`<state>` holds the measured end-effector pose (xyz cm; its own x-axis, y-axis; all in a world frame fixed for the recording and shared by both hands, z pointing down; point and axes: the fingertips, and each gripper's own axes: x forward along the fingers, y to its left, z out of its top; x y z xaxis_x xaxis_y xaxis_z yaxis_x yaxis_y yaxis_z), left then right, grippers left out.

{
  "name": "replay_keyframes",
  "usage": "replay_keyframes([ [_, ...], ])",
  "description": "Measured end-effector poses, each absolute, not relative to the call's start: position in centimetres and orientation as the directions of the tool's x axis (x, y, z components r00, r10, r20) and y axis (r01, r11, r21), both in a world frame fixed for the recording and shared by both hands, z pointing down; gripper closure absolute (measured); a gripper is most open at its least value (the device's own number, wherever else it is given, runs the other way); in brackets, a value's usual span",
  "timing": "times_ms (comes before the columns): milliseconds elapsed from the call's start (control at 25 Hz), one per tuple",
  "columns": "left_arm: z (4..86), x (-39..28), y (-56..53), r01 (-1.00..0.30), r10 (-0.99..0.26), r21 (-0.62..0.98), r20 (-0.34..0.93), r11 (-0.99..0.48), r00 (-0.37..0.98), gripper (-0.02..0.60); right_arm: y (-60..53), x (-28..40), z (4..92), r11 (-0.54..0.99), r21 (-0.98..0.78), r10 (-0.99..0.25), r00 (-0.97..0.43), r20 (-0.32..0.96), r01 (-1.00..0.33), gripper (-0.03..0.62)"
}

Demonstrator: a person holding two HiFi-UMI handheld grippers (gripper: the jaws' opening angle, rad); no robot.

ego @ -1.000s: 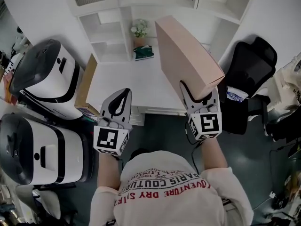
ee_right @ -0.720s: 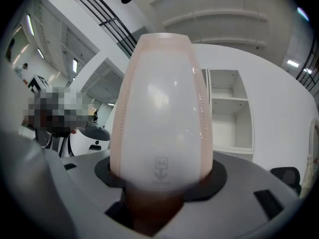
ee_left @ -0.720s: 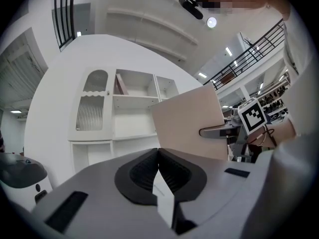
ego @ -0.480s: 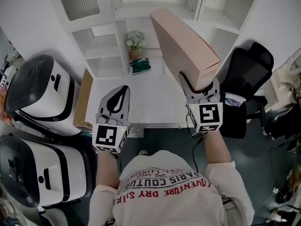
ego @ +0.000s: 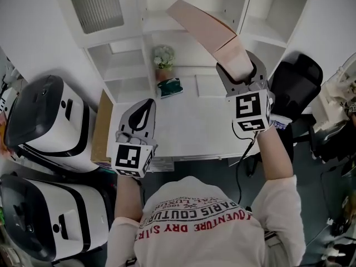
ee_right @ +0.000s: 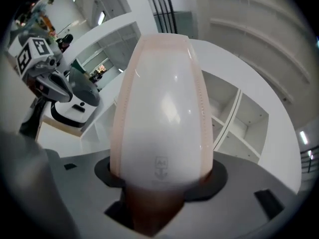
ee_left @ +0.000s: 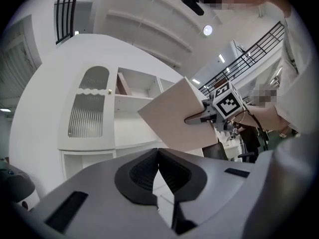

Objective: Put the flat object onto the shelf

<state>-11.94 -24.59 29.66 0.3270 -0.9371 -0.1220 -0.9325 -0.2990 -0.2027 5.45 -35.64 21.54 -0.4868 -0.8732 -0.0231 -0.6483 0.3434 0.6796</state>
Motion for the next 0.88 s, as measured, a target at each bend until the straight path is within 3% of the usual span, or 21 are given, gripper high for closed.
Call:
replay_keyframes([
  [360,30.2,-14.3,-25.9,-0.922,-0.929,-0.213,-0.112,-0.324,0.352,0.568,-39.8,1.8,18.3,0.212,0.911,-0.930,-0.361,0.076,-0.355,0.295],
  [720,31.2,-16.8,-27.1,-0.914,-0.922,-0.208,-0.100,-0.348,0.374,0.568,-43.8,-3.6,18.5,0.131,0.986,-0.964,-0.246,0.102,-0.104,0.292],
  [880,31.5,-17.5,-27.0,-0.908,-0.922,-0.223,-0.081,-0.354,0.379,0.568,-45.5,-5.4,19.8,0.157,0.986,-0.961,-0.240,0.137,-0.064,0.290],
])
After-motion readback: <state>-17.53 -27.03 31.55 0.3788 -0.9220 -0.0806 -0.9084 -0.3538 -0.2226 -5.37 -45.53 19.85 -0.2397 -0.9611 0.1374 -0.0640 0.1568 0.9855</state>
